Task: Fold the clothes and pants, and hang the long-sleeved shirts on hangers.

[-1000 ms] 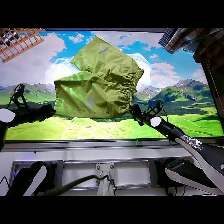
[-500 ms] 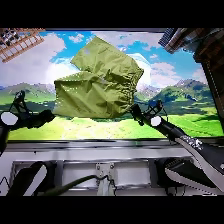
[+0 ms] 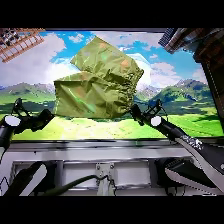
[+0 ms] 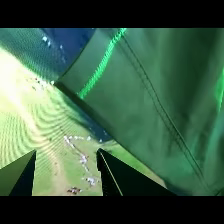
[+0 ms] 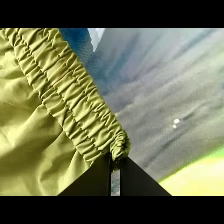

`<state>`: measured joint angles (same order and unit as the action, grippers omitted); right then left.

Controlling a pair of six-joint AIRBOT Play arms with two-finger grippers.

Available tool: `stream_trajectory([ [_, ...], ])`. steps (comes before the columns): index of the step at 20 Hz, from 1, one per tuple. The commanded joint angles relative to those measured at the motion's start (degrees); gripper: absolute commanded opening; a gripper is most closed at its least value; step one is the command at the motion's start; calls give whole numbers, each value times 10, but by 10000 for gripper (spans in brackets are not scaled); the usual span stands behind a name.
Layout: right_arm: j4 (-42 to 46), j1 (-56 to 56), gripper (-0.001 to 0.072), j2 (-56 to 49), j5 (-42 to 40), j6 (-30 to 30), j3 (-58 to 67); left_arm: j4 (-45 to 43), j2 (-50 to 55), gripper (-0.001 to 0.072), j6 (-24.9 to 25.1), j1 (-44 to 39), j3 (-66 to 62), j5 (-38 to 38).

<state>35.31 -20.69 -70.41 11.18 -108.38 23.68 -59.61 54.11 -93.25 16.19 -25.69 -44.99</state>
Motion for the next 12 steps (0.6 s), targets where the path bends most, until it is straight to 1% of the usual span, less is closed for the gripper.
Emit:
stream_trajectory([
  [1,5,-1,39,0,3,0,0,29,31,405,11,2,2,44],
  [4,7,-1,38,0,3,0,0,39,49,404,11,2,1,76],
  [7,8,-1,38,0,3,0,0,71,70,404,12,-1,1,105],
  [10,8,-1,38,0,3,0,0,79,90,403,11,-26,0,123],
  [12,8,-1,38,0,4,0,0,79,101,384,11,-51,0,142],
])
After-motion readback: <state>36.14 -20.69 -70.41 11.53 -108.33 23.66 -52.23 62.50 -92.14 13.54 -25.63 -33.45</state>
